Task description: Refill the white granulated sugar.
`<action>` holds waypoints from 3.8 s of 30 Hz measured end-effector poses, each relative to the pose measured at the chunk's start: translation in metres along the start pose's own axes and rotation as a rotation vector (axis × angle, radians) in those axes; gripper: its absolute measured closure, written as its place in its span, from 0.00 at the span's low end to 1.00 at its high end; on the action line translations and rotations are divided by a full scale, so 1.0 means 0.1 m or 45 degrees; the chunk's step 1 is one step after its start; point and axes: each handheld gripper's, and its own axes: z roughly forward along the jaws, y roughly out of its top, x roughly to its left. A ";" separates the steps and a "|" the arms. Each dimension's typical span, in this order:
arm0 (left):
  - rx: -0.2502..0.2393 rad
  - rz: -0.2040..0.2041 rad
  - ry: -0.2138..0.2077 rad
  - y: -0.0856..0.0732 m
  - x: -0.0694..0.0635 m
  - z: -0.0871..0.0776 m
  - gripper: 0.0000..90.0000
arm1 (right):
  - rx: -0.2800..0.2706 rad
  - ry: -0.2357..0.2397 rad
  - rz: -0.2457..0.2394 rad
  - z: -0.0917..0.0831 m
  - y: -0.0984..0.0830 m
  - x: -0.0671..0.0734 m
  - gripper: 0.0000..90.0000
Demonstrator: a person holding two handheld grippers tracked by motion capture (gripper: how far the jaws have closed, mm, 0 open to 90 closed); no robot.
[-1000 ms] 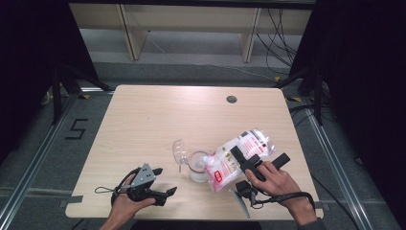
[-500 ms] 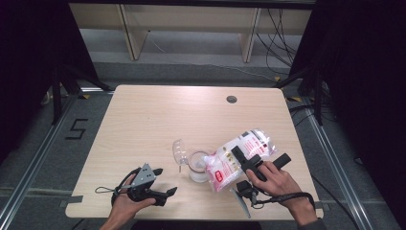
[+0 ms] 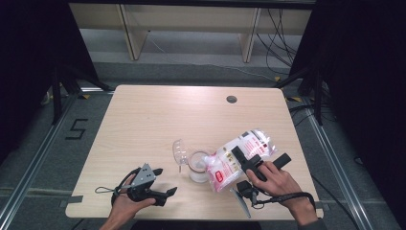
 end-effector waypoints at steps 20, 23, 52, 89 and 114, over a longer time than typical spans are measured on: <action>0.015 0.003 -0.002 0.00 0.00 -0.02 0.17 | 0.005 0.001 0.028 0.00 0.02 0.00 0.71; 0.015 0.003 -0.012 0.01 0.00 -0.01 0.17 | 0.005 -0.001 0.020 -0.01 0.01 0.00 0.71; 0.006 -0.002 -0.015 0.01 0.00 -0.01 0.17 | -0.007 -0.002 0.013 0.00 0.00 0.00 0.71; -0.010 -0.021 0.007 0.01 0.00 -0.02 0.17 | -0.004 0.000 0.031 -0.02 -0.03 0.00 0.73; -0.007 0.024 -0.003 0.01 0.02 -0.02 0.17 | 0.004 0.007 0.034 -0.04 -0.02 -0.02 0.74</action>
